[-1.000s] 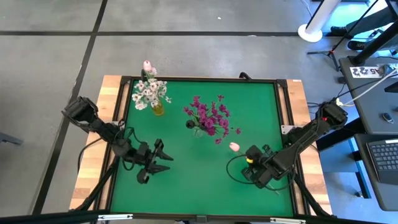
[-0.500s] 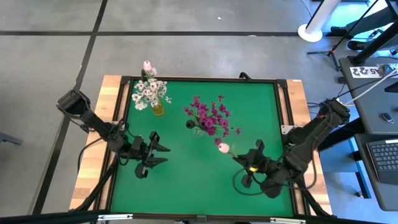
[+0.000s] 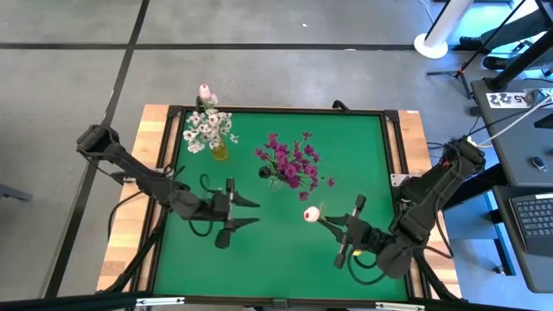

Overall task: Sort flowers into vase by color
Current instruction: Put the pink tulip into the yellow vase

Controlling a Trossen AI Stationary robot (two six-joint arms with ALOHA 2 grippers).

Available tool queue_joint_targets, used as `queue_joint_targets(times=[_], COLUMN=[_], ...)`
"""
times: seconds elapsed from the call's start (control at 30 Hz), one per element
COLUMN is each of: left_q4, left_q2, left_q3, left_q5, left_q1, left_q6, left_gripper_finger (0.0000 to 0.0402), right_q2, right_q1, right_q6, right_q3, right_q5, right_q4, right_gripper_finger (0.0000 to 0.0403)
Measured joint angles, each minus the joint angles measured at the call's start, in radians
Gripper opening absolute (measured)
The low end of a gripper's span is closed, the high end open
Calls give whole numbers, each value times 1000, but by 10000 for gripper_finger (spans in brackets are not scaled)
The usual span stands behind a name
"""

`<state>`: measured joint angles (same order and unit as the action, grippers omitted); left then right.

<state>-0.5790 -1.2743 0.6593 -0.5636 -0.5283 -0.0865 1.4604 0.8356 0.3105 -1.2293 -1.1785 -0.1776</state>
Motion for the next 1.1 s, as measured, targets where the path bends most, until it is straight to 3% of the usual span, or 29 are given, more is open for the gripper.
queue_joint_targets(times=[0.17, 0.4, 0.5, 0.7, 0.9, 1.0, 1.1], left_q4=[320, 351, 359, 429, 477, 485, 486], left_q2=[0, 8, 29, 126, 194, 193, 185], left_q3=[149, 209, 212, 212, 212, 211, 211], left_q5=[-10, -11, -10, -11, -12, -11, -3], left_q1=[21, 9, 2, -5, -5, -5, -5], left_q6=[-83, -53, -38, -34, -35, -35, -35], left_gripper_finger=[174, 174, 174, 174, 174, 174, 174], right_q2=[2, 35, 83, 206, 245, 246, 245], right_q1=[-4, -91, -142, -205, -202, -233, -289], right_q6=[-163, -359, -409, -569, -727, -732, -657], right_q3=[0, 0, 0, 1, 14, 64, 132], right_q5=[111, 628, 758, 857, 845, 877, 993], right_q4=[129, 371, 455, 642, 781, 864, 968], right_gripper_finger=[4, 3, 3, 2, 2, 1, 1])
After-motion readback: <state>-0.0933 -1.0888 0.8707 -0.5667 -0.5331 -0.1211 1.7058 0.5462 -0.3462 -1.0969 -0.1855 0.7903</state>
